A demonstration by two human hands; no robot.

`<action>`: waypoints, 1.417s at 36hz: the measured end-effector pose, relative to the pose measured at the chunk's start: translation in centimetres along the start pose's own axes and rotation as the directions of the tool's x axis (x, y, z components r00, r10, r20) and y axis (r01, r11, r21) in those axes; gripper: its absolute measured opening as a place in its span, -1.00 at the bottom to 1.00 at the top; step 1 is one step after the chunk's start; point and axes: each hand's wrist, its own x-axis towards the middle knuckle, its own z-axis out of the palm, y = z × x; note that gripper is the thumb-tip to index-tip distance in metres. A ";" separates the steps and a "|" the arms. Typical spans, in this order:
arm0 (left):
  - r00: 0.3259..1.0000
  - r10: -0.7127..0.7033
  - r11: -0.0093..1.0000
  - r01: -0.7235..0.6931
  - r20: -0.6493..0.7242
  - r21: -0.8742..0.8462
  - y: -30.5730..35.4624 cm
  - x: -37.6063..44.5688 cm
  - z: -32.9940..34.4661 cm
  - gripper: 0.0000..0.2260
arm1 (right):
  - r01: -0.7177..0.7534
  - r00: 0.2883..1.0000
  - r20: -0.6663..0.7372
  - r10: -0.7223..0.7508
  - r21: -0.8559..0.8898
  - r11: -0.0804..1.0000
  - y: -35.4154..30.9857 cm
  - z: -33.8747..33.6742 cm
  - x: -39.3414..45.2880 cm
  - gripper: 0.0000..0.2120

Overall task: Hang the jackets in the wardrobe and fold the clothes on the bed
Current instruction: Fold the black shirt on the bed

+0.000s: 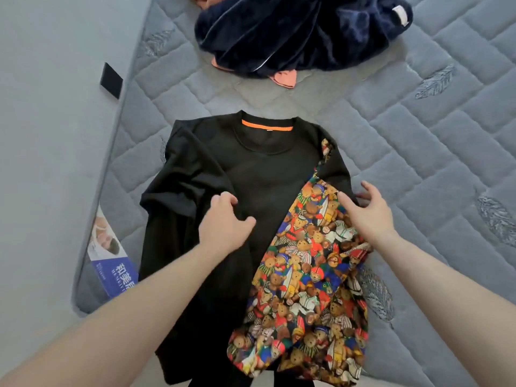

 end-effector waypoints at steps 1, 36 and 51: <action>0.998 -0.033 0.999 0.033 -0.051 0.010 -0.2 1.7 -0.7 -0.49 | 0.014 1.000 -0.002 -0.014 -0.004 1.000 -0.9 0.2 0.9 -0.18; 0.884 0.466 0.884 -0.467 -0.050 -0.022 4.6 -4.2 2.5 -0.84 | -0.076 0.961 0.231 0.149 -0.298 0.952 -1.4 1.0 1.4 -0.53; 0.776 -0.104 0.969 0.220 0.622 -0.113 6.9 -21.1 12.3 0.20 | -0.292 0.784 0.570 0.245 -0.010 0.956 -1.4 -0.1 -4.0 -0.79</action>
